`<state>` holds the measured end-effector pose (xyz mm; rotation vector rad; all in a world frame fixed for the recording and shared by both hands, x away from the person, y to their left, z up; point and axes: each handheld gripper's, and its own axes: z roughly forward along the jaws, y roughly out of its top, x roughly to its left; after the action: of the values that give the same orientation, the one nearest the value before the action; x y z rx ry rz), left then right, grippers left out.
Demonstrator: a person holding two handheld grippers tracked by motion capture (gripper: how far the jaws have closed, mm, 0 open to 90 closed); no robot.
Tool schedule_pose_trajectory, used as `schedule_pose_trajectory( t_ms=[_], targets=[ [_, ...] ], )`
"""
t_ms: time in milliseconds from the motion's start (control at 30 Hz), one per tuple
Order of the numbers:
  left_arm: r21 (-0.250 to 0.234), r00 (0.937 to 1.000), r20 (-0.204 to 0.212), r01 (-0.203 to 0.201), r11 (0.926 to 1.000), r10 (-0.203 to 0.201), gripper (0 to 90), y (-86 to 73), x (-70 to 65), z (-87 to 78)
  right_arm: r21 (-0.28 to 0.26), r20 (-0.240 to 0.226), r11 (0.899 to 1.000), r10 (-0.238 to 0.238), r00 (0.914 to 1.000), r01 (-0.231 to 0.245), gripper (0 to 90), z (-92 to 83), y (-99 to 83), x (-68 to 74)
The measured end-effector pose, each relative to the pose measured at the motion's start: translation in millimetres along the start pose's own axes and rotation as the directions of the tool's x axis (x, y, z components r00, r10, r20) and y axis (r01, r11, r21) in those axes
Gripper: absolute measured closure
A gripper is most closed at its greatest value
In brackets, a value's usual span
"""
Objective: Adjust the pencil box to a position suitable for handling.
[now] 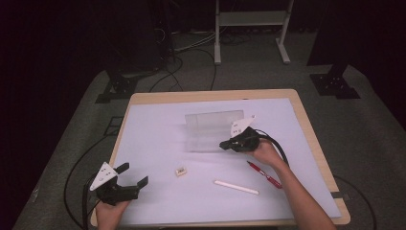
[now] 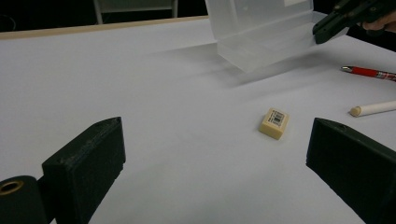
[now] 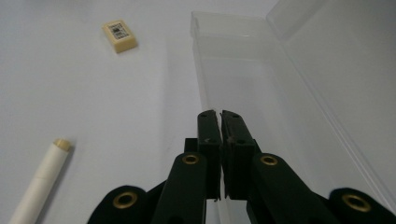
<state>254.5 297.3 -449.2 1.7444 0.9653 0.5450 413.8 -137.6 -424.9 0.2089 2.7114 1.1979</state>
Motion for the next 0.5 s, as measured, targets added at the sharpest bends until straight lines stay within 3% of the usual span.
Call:
schedule_pose_trajectory(
  t_ms=[233, 500],
  targets=[
    [-0.003, 1.0, 0.0, 0.002, 1.0, -0.002, 4.0, 0.4, -0.6, 0.0, 0.01, -0.034, 1.0, 0.016, 0.9993, -0.015, 86.5, 2.2, -3.8, 6.8],
    [-0.004, 1.0, -0.003, 0.0, 1.0, 0.0, 4.0, 0.5, -0.1, -0.5, 0.026, -0.073, 0.998, 0.061, 0.9954, -0.059, 86.5, 12.9, -16.1, 4.0]
  ],
)
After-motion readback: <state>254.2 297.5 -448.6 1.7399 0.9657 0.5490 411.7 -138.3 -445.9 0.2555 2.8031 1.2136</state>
